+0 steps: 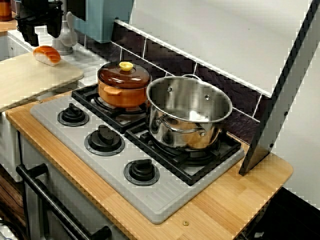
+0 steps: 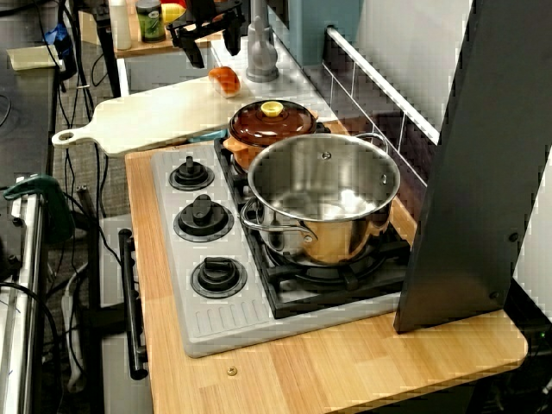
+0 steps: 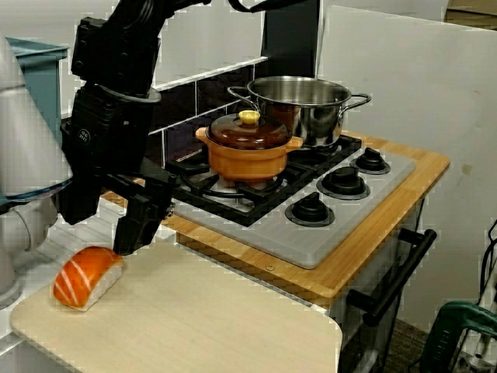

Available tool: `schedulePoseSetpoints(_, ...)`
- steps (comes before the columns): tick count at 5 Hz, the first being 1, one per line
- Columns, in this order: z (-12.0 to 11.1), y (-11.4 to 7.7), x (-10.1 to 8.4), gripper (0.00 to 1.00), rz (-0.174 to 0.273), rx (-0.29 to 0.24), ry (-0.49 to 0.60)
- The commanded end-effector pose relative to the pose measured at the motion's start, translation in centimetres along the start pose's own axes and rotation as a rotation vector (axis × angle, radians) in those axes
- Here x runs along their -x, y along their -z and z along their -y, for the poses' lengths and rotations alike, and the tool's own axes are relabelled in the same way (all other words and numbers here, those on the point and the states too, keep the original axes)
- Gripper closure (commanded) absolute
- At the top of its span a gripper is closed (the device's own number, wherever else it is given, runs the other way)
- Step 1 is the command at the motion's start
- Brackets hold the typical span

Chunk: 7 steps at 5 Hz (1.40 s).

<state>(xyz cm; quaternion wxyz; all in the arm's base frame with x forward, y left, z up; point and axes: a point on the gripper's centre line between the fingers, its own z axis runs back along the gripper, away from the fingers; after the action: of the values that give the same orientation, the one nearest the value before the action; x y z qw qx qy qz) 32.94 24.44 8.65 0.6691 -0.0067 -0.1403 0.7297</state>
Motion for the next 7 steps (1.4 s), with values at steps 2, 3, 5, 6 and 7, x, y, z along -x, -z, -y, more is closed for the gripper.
schedulePoseSetpoints(2, -0.2, -0.4, -0.8, 0.0, 0.043, 0.043, -0.037)
schedulePoseSetpoints(3, -0.2, -0.1, -0.8, 0.0, 0.048, 0.039, -0.048)
schedulePoseSetpoints(5, -0.1, 0.5, -0.7, 0.0, 0.059, 0.025, -0.07)
schedulePoseSetpoints(6, -0.1, 0.8, -0.6, 0.0, 0.069, 0.016, -0.107)
schedulePoseSetpoints(7, -0.2, 1.0, -0.5, 0.0, 0.074, 0.018, -0.132)
